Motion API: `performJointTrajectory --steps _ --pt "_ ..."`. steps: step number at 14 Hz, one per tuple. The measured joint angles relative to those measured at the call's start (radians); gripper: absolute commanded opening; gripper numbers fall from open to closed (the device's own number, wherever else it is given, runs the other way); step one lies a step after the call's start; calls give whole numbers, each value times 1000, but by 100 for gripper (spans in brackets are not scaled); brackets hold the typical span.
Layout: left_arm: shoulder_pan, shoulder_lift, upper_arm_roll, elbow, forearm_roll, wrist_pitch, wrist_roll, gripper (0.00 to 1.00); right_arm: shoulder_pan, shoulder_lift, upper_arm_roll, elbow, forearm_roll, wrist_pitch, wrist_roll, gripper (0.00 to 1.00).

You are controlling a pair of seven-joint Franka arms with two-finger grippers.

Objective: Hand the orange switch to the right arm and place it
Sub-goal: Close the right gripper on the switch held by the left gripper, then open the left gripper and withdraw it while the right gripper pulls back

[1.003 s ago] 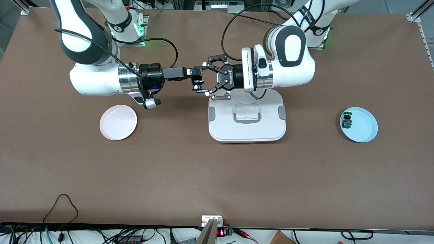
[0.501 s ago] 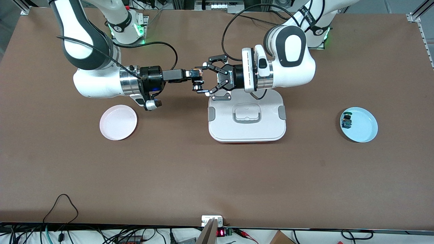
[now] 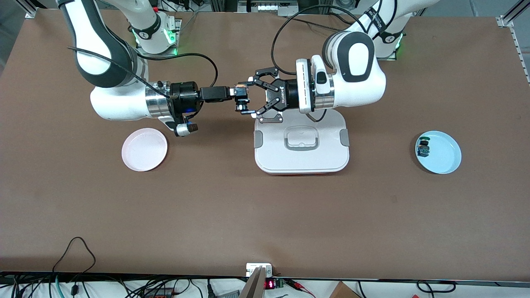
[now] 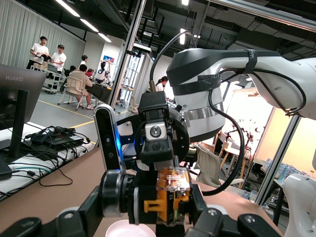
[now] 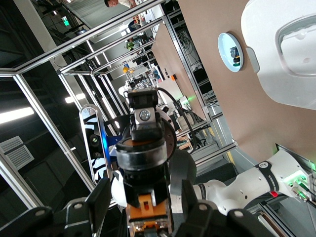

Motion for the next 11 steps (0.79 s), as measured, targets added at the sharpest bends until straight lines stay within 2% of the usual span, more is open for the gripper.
performJointTrajectory --steps 2,4,5,6,7,11 --pt "0 0 0 1 0 0 0 12 -8 0 -1 0 0 -1 -19 9" --pt "1 0 -1 4 -6 -1 -4 13 -10 1 -1 -1 2 -3 -50 8" --pt "1 0 -1 4 -6 -1 -3 20 -10 1 -1 -1 2 -3 -51 8" --pt "1 0 -1 4 -6 -1 -3 58 -10 1 -1 -1 2 -3 -51 8" --pt "1 0 -1 4 -6 -1 -3 100 -10 1 -1 -1 2 -3 -52 8" --pt "1 -1 -2 6 -6 -1 3 100 -10 1 -1 -1 2 -3 -52 8"
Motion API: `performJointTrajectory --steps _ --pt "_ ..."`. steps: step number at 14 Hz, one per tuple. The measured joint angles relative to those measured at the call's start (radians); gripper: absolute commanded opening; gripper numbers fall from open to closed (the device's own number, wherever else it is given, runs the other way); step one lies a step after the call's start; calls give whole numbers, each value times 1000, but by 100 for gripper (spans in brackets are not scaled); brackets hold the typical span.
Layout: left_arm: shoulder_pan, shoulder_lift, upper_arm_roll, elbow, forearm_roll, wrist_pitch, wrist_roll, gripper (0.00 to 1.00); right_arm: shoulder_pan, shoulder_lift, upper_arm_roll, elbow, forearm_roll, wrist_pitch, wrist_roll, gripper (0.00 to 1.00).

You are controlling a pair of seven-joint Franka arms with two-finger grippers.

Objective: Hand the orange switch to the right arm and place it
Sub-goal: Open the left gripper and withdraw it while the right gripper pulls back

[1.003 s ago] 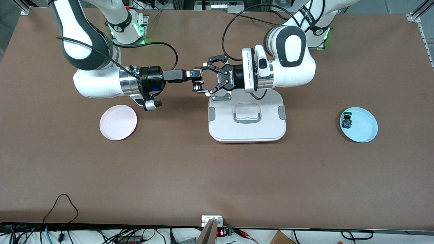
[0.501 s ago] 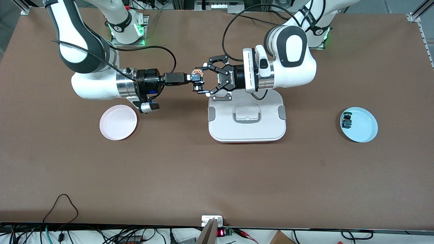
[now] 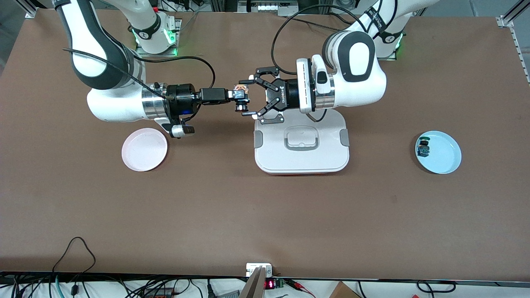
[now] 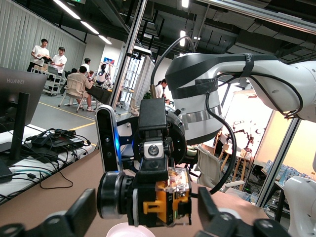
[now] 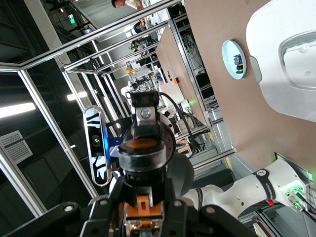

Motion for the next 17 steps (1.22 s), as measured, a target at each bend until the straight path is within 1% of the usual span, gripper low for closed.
performJointTrajectory --steps 3,4,7,9,10,12,14,16,17 --pt "15 0 0 0 0 -10 0 100 0 0 0 0 0 0 0 4" --pt "36 0 0 0 0 -43 -2 100 0 0 0 0 0 0 0 2" --pt "116 0 2 -1 3 -168 -10 100 -13 -1 -1 1 1 -8 -2 2" --pt "168 0 8 -3 57 -270 -42 100 -32 -1 -2 1 0 -32 -6 2" --pt "204 2 12 -4 119 -334 -84 100 -43 -1 -3 1 0 -45 -9 2" --pt "303 4 18 2 293 -473 -215 100 -69 -1 -7 0 -20 -74 -14 2" --pt "395 6 20 39 471 -605 -370 100 -100 -1 -9 0 -69 -98 -17 2" --pt "450 5 19 84 658 -702 -537 100 -131 -1 -11 0 -120 -121 -18 2" --pt "469 5 19 101 776 -744 -621 100 -145 -1 -11 0 -147 -124 -18 2"
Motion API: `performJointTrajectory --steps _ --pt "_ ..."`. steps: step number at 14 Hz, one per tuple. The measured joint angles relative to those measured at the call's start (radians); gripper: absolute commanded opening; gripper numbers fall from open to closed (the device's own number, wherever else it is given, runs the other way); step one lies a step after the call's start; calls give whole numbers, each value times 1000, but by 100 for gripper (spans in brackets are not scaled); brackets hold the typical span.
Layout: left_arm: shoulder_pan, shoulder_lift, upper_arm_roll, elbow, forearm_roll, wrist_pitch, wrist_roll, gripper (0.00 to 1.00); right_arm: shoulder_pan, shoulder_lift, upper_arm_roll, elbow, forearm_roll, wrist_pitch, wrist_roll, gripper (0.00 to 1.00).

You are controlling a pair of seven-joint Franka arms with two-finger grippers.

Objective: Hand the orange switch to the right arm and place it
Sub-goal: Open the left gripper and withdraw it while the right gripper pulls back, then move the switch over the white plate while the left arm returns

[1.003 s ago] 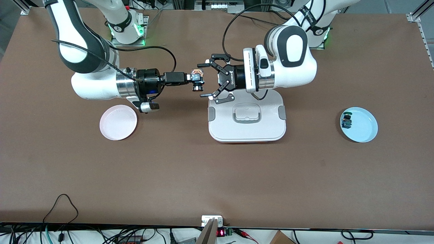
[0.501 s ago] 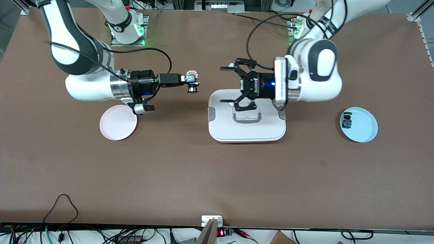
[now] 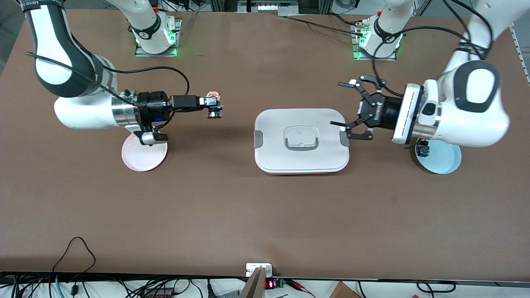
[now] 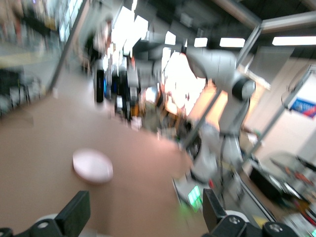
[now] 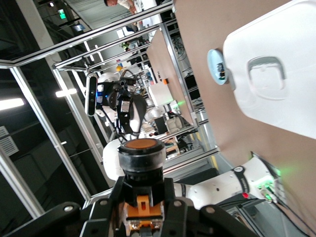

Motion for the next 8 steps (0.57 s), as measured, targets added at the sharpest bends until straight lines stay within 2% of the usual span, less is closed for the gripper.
performJointTrajectory --steps 3,8 --pt "32 0 0 10 304 -91 -196 100 -25 1 -2 0 -126 3 0 1" --pt "36 0 -13 63 755 -195 -586 100 -91 2 -4 4 -461 7 -30 1"
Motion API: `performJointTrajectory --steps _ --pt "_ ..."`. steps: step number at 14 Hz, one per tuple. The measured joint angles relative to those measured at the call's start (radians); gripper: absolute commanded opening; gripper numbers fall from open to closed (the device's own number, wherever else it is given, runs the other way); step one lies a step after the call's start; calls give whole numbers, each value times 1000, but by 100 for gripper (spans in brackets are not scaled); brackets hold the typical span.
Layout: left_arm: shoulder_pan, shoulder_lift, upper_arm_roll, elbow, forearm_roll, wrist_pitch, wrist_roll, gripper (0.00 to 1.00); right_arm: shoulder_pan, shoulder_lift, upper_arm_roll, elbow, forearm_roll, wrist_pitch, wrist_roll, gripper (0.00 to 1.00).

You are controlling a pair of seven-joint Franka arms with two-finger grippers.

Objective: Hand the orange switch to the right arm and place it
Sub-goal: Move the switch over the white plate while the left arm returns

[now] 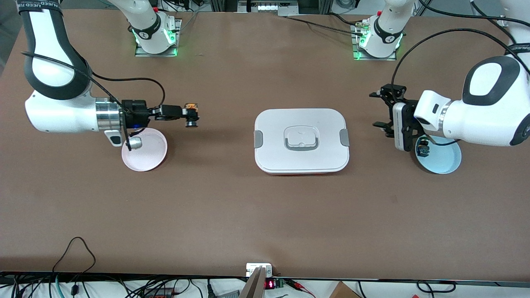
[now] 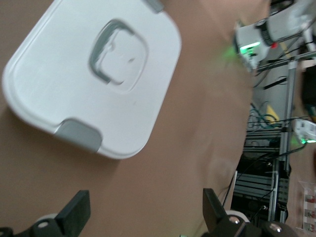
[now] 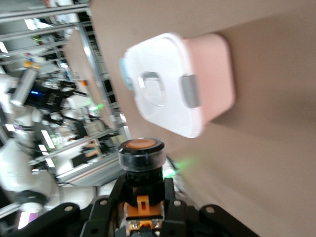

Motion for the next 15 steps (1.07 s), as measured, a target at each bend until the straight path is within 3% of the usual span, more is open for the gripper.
performJointTrajectory --steps 3,5,9,10,11,13,15 --pt "-20 0 -6 58 165 -91 -179 100 -15 -1 -3 2 -201 3 -76 1" --pt "-52 -1 -9 116 265 -151 -297 100 -27 -1 -3 3 -391 5 -188 0" --pt "-141 -11 -7 242 371 -249 -603 100 -47 0 -5 3 -719 23 -388 1" --pt "-186 -29 22 259 422 -254 -647 100 -48 0 -5 3 -781 38 -429 1" --pt "-267 -67 116 270 441 -251 -671 100 -48 0 -5 3 -830 54 -469 1" --pt "-440 -155 368 272 422 -183 -698 100 -48 1 -5 1 -910 86 -556 1" --pt "-564 -233 620 257 346 -123 -716 100 -48 3 -5 -2 -986 104 -651 1"
